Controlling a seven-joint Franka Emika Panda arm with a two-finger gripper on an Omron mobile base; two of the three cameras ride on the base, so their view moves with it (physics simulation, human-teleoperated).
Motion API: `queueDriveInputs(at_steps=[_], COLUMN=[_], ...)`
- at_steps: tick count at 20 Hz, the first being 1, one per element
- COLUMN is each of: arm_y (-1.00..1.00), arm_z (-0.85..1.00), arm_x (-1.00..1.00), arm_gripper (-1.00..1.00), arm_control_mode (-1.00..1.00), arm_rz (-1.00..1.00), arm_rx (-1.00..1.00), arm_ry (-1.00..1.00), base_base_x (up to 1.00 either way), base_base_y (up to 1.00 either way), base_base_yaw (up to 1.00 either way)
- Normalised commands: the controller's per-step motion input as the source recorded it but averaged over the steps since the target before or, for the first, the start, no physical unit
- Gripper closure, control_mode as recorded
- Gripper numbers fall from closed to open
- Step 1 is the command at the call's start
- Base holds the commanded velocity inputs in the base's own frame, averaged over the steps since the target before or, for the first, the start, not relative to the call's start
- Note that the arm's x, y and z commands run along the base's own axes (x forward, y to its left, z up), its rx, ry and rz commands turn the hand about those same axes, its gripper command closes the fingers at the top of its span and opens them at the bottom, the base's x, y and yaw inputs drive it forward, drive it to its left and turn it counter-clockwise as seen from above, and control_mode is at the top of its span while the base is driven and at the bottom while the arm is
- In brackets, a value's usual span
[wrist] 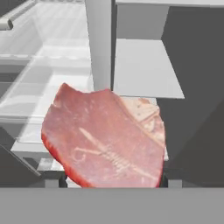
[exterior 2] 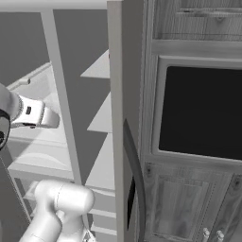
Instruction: Pick up the frozen steak from the freezer, place it on any shelf in the fridge, and close the fridge and freezer doors when done.
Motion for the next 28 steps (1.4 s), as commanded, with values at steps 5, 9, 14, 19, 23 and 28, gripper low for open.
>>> queueDriveInputs(at_steps=[5,9,14,19,23,28], arm_y=[1.0,1.0,0.85,0.41,0.2,0.03], arm_z=[0.29,0.23,0.0,-0.08,-0.4,-0.11], arm_x=[-0.05,0.37,0.97,0.94,0.91,0.96], arm_gripper=[1.0,1.0,1.0,1.0,1.0,1.0], arm_control_mode=[-1.0,-1.0,-1.0,-1.0,-1.0,-1.0], arm_rz=[0.17,0.09,-0.01,-0.08,-0.06,-0.03], arm_rx=[-0.01,-0.01,-0.01,-0.03,-0.04,0.0], arm_ry=[-0.29,-0.24,-0.04,0.0,0.03,0.08], base_base_x=[0.0,0.0,0.0,0.0,0.0,0.0], base_base_y=[0.0,0.0,0.0,0.0,0.0,0.0], base_base_yaw=[0.0,0.0,0.0,0.0,0.0,0.0])
